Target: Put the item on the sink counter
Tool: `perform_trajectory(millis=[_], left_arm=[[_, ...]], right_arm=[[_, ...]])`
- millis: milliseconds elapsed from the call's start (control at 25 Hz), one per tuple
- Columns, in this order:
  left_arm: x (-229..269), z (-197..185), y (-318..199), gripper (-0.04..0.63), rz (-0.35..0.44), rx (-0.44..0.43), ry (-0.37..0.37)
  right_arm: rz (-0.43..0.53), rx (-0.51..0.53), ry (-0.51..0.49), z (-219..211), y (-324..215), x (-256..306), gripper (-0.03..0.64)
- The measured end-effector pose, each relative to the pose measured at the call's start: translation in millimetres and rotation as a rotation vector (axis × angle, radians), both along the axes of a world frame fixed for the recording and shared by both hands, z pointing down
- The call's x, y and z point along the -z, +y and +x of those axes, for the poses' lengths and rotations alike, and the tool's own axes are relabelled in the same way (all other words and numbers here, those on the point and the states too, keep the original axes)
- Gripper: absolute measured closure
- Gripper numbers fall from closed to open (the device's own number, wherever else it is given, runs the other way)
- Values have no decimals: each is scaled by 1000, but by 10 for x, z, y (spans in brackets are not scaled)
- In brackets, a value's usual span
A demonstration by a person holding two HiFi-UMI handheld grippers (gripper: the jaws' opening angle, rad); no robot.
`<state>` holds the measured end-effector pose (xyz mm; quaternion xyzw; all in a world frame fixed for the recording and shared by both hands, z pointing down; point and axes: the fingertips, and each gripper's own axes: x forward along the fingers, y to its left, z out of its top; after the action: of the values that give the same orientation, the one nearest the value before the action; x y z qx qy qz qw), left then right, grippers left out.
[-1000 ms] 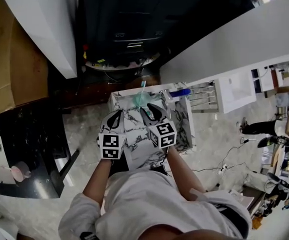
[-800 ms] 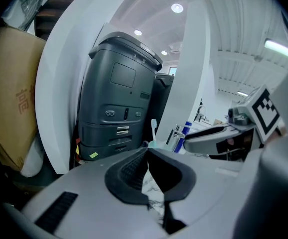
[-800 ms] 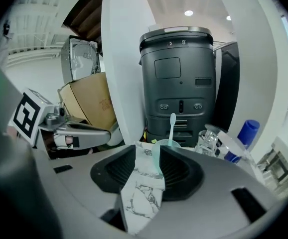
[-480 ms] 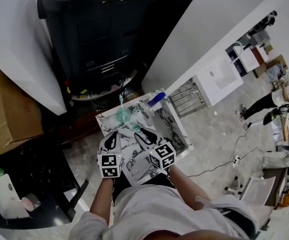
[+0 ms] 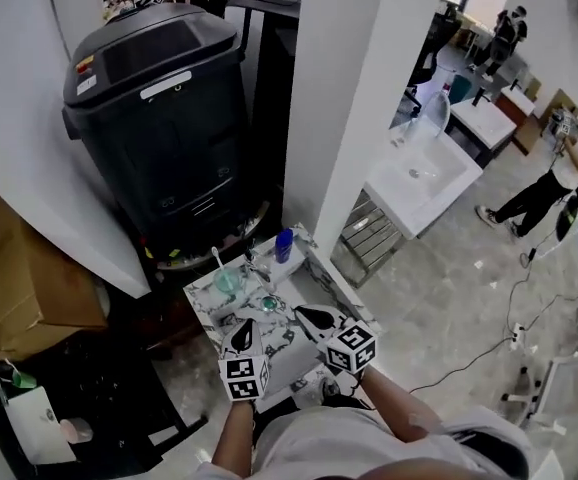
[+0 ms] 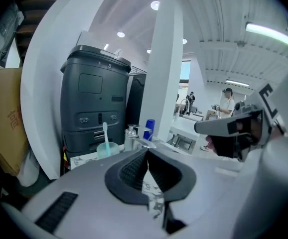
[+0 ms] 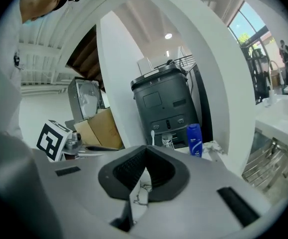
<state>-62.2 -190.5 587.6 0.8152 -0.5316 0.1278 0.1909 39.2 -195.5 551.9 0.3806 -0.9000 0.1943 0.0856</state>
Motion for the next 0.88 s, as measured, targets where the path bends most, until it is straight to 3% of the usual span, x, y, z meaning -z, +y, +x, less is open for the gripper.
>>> perform_trajectory(millis=[280,400,520,640,880], left_arm=[[148,998,551,584,-1,-26,-6],[118,1241,790,584,11,30,-55],[117,1433,1005,584,-1,96,-54],[236,1522,1195,584,20,104,-77],[785,1249,1376,584,172,265,-131]], right_arm=[[101,11,12,744,422,204,612],[128,24,0,1007,646,234,612],[189,45,80,1212,748,214,612],[315,37,167,1321,804,324,612],[398,61,125,1303,1012,716,612]])
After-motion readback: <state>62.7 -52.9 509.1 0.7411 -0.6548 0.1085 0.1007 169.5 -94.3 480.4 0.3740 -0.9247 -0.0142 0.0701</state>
